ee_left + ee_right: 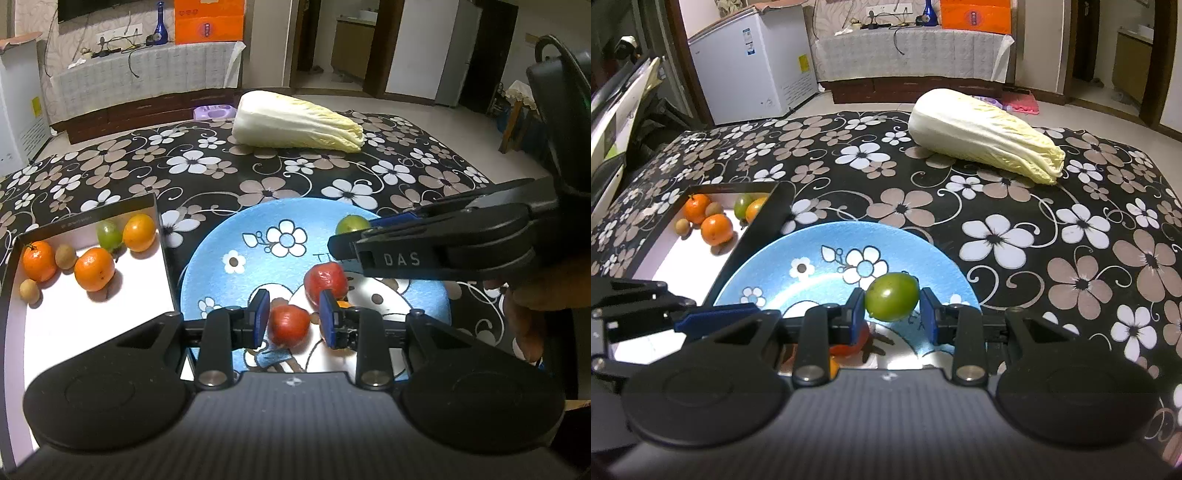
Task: Organize fruits
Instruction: 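Lower the green fruit over the blue plate and open the right tool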
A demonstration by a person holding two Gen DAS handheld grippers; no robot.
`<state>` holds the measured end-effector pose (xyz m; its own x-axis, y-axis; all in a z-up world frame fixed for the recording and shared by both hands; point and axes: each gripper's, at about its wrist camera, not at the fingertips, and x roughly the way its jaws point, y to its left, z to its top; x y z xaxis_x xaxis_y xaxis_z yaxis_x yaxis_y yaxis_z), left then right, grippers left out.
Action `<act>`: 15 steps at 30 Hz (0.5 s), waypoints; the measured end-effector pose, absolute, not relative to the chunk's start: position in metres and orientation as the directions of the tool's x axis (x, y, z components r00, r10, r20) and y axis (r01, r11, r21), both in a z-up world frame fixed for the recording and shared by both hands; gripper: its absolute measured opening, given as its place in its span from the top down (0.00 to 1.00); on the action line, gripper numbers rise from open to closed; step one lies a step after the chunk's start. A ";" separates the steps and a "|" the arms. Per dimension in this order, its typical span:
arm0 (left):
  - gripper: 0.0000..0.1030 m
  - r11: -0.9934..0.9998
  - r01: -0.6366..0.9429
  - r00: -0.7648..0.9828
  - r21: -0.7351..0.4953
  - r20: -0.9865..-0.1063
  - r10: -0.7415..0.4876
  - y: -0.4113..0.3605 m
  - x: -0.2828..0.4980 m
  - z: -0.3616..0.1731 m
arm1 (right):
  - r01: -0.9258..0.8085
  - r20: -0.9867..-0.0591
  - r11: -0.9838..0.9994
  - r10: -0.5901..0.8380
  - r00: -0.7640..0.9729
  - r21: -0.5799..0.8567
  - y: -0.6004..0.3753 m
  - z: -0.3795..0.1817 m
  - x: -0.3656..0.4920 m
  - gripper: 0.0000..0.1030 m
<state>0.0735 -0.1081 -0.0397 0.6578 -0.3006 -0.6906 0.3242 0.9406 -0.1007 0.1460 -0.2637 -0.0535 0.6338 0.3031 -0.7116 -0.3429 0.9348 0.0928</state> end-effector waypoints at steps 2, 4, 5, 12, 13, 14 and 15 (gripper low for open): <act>0.67 0.941 0.323 0.660 -0.102 -0.688 -0.301 -0.107 0.074 -0.039 | -0.344 -0.714 0.935 0.301 0.632 0.089 -0.263 -0.054 0.146 0.65; 0.67 0.941 0.321 0.661 -0.103 -0.687 -0.301 -0.107 0.073 -0.039 | -0.346 -0.714 0.934 0.302 0.632 0.089 -0.262 -0.054 0.146 0.65; 0.67 0.941 0.322 0.661 -0.104 -0.687 -0.302 -0.107 0.073 -0.039 | -0.346 -0.713 0.934 0.302 0.633 0.088 -0.262 -0.054 0.145 0.65; 0.67 0.939 0.325 0.660 -0.107 -0.686 -0.307 -0.107 0.074 -0.038 | -0.350 -0.700 0.932 0.312 0.642 0.095 -0.262 -0.049 0.144 0.65; 0.67 0.939 0.325 0.659 -0.108 -0.686 -0.307 -0.107 0.074 -0.038 | -0.351 -0.700 0.931 0.314 0.642 0.095 -0.261 -0.049 0.144 0.65; 0.67 0.939 0.325 0.659 -0.109 -0.686 -0.307 -0.107 0.074 -0.038 | -0.352 -0.700 0.931 0.314 0.642 0.096 -0.261 -0.049 0.144 0.65; 0.67 0.939 0.326 0.660 -0.108 -0.685 -0.308 -0.107 0.074 -0.038 | -0.352 -0.699 0.931 0.315 0.642 0.097 -0.262 -0.049 0.144 0.65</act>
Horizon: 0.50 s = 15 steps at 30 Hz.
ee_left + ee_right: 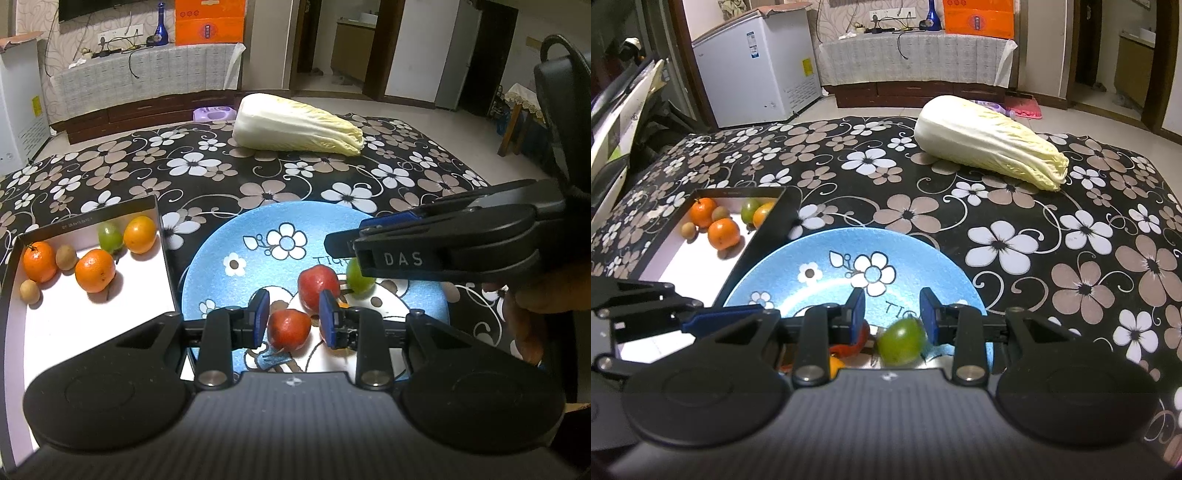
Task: Organize fruits
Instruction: 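Lower the green fruit over the blue plate and open the right tool, then lower the red apple onto the blue plate and open the left tool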
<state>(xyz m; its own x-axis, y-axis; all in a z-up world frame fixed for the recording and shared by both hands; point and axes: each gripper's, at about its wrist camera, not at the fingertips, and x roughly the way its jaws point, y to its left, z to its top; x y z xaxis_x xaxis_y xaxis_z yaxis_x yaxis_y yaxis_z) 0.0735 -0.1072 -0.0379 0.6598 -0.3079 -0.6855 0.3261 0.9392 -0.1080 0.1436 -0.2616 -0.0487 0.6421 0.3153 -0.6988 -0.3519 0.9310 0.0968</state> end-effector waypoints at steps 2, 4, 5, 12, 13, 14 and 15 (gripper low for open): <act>0.66 0.939 0.328 0.661 -0.109 -0.684 -0.310 -0.107 0.073 -0.037 | -0.351 -0.696 0.931 0.318 0.644 0.100 -0.262 -0.048 0.143 0.65; 0.60 0.938 0.330 0.663 -0.109 -0.680 -0.312 -0.108 0.072 -0.037 | -0.349 -0.691 0.931 0.319 0.649 0.103 -0.263 -0.046 0.142 0.65; 0.58 0.938 0.330 0.666 -0.107 -0.677 -0.312 -0.108 0.071 -0.036 | -0.347 -0.686 0.932 0.322 0.652 0.107 -0.263 -0.045 0.142 0.65; 0.55 0.940 0.323 0.670 -0.107 -0.676 -0.307 -0.105 0.071 -0.035 | -0.359 -0.672 0.927 0.337 0.659 0.113 -0.259 -0.040 0.141 0.65; 0.55 0.941 0.322 0.671 -0.107 -0.675 -0.307 -0.105 0.071 -0.035 | -0.362 -0.672 0.926 0.339 0.658 0.112 -0.258 -0.040 0.141 0.65; 0.55 0.940 0.323 0.673 -0.107 -0.673 -0.307 -0.104 0.071 -0.034 | -0.364 -0.672 0.925 0.340 0.657 0.112 -0.257 -0.040 0.141 0.65; 0.55 0.940 0.323 0.673 -0.107 -0.673 -0.308 -0.104 0.071 -0.034 | -0.365 -0.672 0.924 0.341 0.657 0.111 -0.256 -0.040 0.141 0.65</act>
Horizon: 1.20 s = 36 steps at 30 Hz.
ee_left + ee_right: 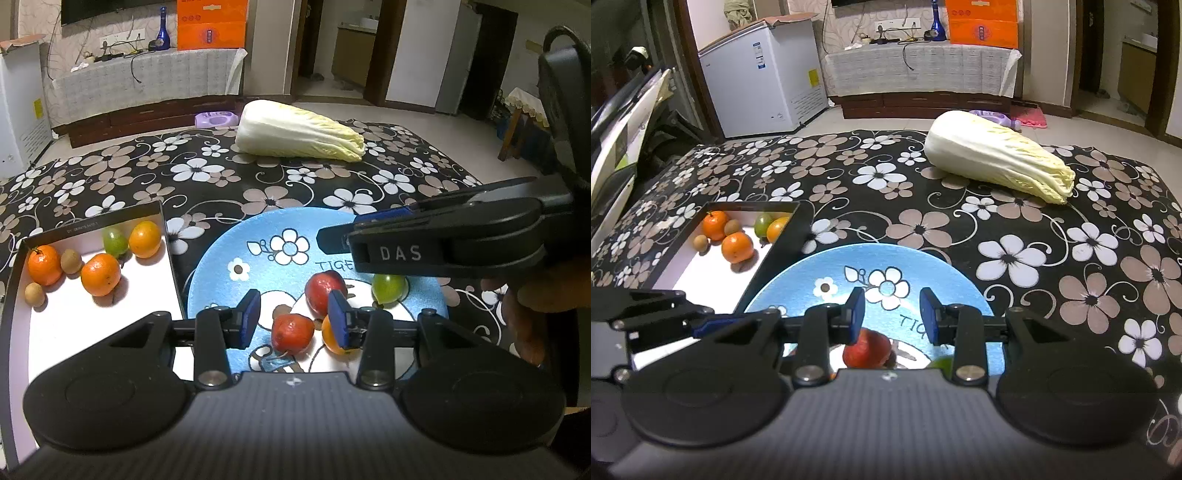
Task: Organize fruits
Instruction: 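Lower the red apple onto the blue plate and open the left tool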
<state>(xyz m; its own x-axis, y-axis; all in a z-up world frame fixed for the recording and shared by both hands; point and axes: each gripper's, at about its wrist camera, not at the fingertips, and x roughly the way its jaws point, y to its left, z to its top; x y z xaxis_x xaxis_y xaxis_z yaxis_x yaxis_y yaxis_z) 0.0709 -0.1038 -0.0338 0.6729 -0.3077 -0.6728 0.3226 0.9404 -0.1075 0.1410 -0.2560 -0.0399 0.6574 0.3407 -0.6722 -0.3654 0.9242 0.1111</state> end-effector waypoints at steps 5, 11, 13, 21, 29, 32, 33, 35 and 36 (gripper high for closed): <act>0.55 0.941 0.320 0.673 -0.110 -0.673 -0.307 -0.103 0.071 -0.033 | -0.367 -0.674 0.924 0.339 0.656 0.109 -0.255 -0.040 0.141 0.65; 0.55 0.941 0.320 0.672 -0.108 -0.674 -0.306 -0.103 0.071 -0.033 | -0.366 -0.673 0.924 0.340 0.657 0.109 -0.255 -0.040 0.141 0.65; 0.55 0.942 0.319 0.673 -0.108 -0.674 -0.305 -0.103 0.071 -0.033 | -0.364 -0.671 0.925 0.339 0.659 0.109 -0.255 -0.040 0.140 0.65; 0.55 0.942 0.317 0.674 -0.109 -0.673 -0.305 -0.103 0.071 -0.033 | -0.363 -0.665 0.925 0.343 0.663 0.114 -0.256 -0.038 0.140 0.65; 0.55 0.942 0.317 0.678 -0.113 -0.667 -0.309 -0.100 0.070 -0.031 | -0.368 -0.661 0.923 0.348 0.665 0.116 -0.252 -0.037 0.140 0.65; 0.54 0.944 0.310 0.682 -0.113 -0.666 -0.304 -0.096 0.069 -0.030 | -0.371 -0.652 0.921 0.357 0.669 0.123 -0.248 -0.034 0.141 0.65; 0.54 0.945 0.307 0.682 -0.115 -0.665 -0.303 -0.095 0.069 -0.030 | -0.373 -0.650 0.919 0.361 0.669 0.125 -0.246 -0.034 0.141 0.65; 0.54 0.947 0.300 0.686 -0.115 -0.664 -0.298 -0.091 0.068 -0.029 | -0.383 -0.648 0.915 0.369 0.666 0.128 -0.241 -0.033 0.141 0.65; 0.54 0.948 0.297 0.687 -0.116 -0.663 -0.297 -0.089 0.068 -0.028 | -0.388 -0.648 0.913 0.373 0.664 0.128 -0.238 -0.033 0.141 0.65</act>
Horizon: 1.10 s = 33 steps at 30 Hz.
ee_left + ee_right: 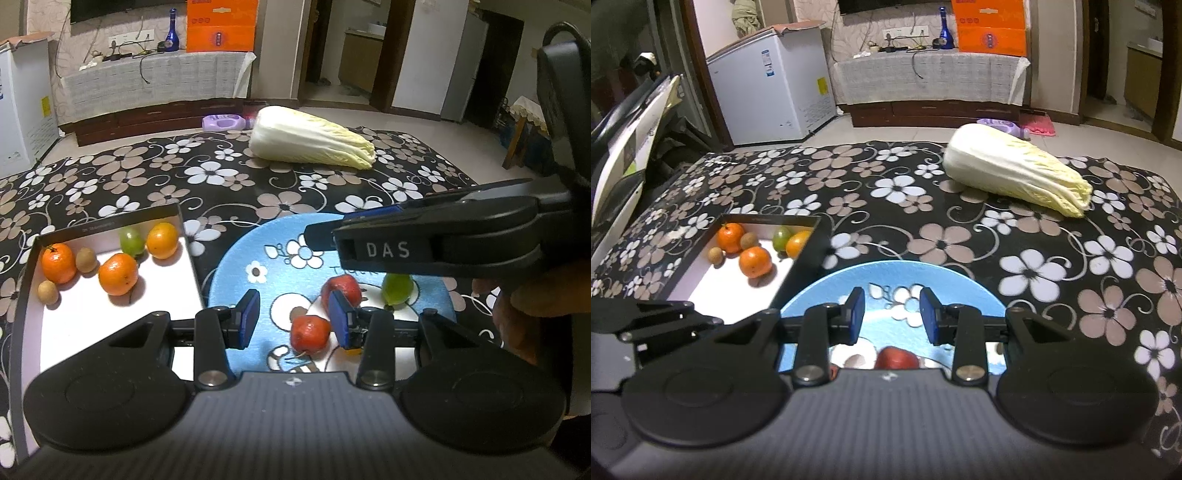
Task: Organize fruits
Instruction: 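Lower the red apple onto the blue plate and open the left tool, then move both open tools back over the white fruit tray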
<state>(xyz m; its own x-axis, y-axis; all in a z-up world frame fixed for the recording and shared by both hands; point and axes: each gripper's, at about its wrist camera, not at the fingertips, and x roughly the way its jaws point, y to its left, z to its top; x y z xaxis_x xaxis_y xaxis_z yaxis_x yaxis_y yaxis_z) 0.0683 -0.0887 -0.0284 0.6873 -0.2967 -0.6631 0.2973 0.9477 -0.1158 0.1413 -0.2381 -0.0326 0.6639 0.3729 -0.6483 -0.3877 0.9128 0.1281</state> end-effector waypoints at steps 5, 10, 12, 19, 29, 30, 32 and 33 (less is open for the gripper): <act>0.54 0.951 0.286 0.697 -0.119 -0.655 -0.292 -0.078 0.066 -0.024 | -0.408 -0.647 0.904 0.389 0.656 0.129 -0.224 -0.032 0.142 0.65; 0.53 0.955 0.272 0.706 -0.121 -0.649 -0.283 -0.066 0.064 -0.021 | -0.423 -0.644 0.897 0.402 0.651 0.133 -0.211 -0.031 0.144 0.65; 0.53 0.957 0.263 0.710 -0.121 -0.648 -0.277 -0.060 0.063 -0.020 | -0.430 -0.644 0.893 0.408 0.647 0.134 -0.205 -0.031 0.145 0.65; 0.53 0.967 0.228 0.718 -0.117 -0.651 -0.248 -0.040 0.061 -0.020 | -0.453 -0.643 0.881 0.428 0.635 0.139 -0.184 -0.032 0.147 0.65; 0.53 0.981 0.169 0.723 -0.091 -0.666 -0.187 -0.011 0.063 -0.027 | -0.497 -0.635 0.853 0.474 0.610 0.159 -0.154 -0.033 0.149 0.65; 0.53 0.983 0.163 0.723 -0.089 -0.667 -0.180 -0.008 0.063 -0.028 | -0.501 -0.635 0.850 0.479 0.606 0.162 -0.151 -0.034 0.150 0.65; 0.53 0.984 0.154 0.722 -0.085 -0.670 -0.171 -0.002 0.062 -0.030 | -0.510 -0.637 0.845 0.485 0.599 0.164 -0.145 -0.035 0.150 0.65; 0.53 0.985 0.148 0.722 -0.083 -0.671 -0.166 0.001 0.062 -0.031 | -0.514 -0.638 0.842 0.488 0.596 0.164 -0.142 -0.035 0.150 0.65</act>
